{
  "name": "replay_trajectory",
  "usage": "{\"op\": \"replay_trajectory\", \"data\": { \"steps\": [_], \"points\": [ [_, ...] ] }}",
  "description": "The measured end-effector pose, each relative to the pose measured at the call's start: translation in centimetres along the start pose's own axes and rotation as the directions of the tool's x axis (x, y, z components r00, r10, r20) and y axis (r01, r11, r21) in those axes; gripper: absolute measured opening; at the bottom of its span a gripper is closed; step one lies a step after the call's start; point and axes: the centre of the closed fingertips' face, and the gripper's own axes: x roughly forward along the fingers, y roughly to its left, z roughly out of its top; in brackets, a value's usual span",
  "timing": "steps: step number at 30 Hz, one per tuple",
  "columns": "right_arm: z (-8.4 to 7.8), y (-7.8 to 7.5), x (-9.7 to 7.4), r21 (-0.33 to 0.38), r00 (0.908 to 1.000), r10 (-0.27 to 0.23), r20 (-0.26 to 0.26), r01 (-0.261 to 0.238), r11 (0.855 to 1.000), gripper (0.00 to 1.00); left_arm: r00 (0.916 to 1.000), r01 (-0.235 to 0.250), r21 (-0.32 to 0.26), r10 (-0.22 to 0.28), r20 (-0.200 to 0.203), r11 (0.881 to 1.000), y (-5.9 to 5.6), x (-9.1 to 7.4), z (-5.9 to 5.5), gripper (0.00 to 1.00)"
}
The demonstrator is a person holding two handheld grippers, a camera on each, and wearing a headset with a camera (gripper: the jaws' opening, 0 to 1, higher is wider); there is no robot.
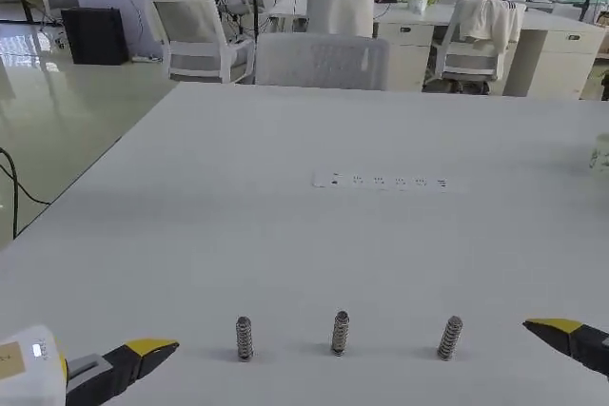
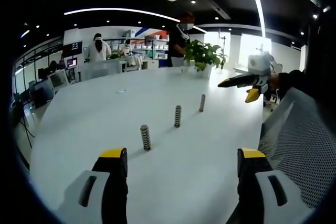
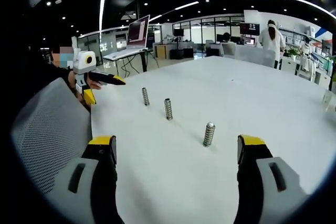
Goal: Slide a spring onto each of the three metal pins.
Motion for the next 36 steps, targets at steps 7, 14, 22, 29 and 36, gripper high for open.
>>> {"op": "replay_trajectory", "data": {
  "steps": [7,14,22,29,36],
  "points": [
    [-0.25,0.28,0.14,-0.005,0.9999,0.015,0.002,-0.015,1.000,1.00,0.9999,-0.015,-0.012,0.015,0.001,1.000,0.28,0.16,-0.16,0.95],
    [0.08,-0.17,0.09,0.005,0.9998,-0.005,0.020,0.005,1.000,1.00,0.9996,-0.028,-0.014,0.028,-0.001,1.000,0.48,0.16,-0.21,0.97],
    [0.18,-0.18,-0.20,0.010,0.9996,-0.022,0.020,0.022,1.000,1.00,0.9994,-0.034,-0.026,0.034,-0.008,0.999,0.72,0.32,-0.64,0.97],
    [0.16,-0.24,-0.17,0.016,0.9994,-0.029,0.019,0.028,0.999,1.00,0.9994,-0.035,-0.028,0.034,-0.007,0.999,0.82,0.32,-0.68,0.97],
    [0.09,0.04,-0.15,0.020,0.9995,-0.030,0.012,0.029,0.999,1.00,0.9996,-0.029,-0.031,0.028,-0.010,0.999,0.67,0.45,-0.74,0.97]
  ]
}}
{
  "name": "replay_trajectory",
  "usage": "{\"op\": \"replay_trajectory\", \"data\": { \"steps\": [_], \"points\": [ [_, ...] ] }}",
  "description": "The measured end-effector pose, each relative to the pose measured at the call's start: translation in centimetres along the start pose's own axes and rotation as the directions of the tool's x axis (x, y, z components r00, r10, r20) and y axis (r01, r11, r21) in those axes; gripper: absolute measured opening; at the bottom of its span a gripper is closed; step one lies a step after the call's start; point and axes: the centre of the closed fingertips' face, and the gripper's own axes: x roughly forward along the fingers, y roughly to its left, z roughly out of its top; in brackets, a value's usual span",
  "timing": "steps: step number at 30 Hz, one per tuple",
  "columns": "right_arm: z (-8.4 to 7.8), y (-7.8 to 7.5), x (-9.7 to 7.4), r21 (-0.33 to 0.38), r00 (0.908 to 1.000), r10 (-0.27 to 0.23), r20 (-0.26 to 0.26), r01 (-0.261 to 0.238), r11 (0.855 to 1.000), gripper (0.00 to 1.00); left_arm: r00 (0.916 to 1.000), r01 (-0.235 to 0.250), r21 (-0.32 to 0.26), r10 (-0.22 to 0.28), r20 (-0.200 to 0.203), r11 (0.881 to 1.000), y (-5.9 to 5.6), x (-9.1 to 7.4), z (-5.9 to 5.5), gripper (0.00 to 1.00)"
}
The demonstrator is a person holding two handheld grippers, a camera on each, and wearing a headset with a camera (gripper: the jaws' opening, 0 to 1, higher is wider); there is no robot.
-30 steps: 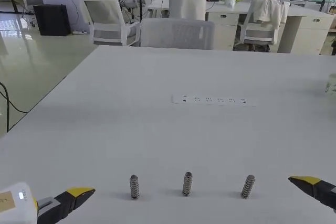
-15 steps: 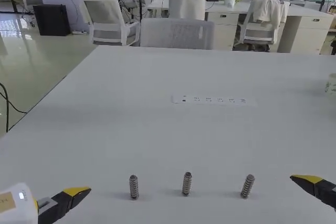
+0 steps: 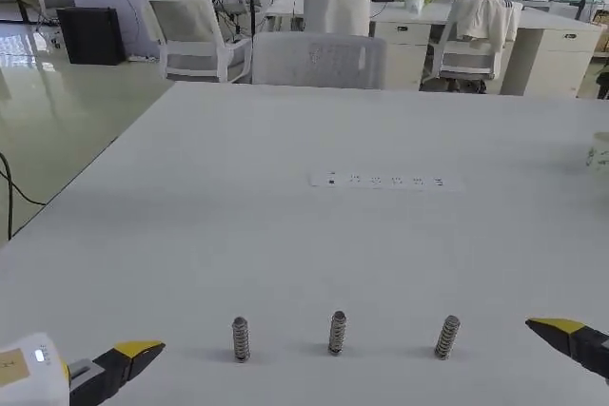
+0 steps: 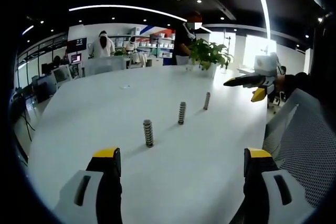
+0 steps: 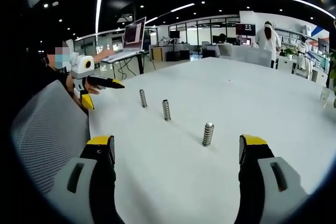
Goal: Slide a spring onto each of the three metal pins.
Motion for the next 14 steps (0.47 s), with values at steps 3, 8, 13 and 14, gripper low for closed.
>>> {"op": "replay_trajectory", "data": {
  "steps": [3,8,13,14],
  "points": [
    [-0.03,0.15,0.04,0.005,1.0000,0.001,-0.002,-0.001,1.000,1.00,1.0000,0.002,-0.002,-0.002,-0.001,1.000,-0.07,0.05,-0.12,0.97],
    [0.02,0.39,0.15,0.003,1.0000,0.004,-0.007,-0.004,1.000,1.00,1.0000,0.000,-0.011,0.000,-0.001,1.000,-0.04,0.03,-0.35,0.96],
    [-0.03,0.50,0.17,0.007,0.9999,0.005,-0.009,-0.005,1.000,1.00,1.0000,-0.001,-0.012,0.001,-0.004,1.000,-0.03,-0.01,-0.50,0.96],
    [-0.04,0.54,0.16,0.010,0.9999,0.007,-0.008,-0.006,1.000,1.00,1.0000,-0.001,-0.013,0.001,-0.004,1.000,-0.04,-0.01,-0.48,0.96]
  ]
}}
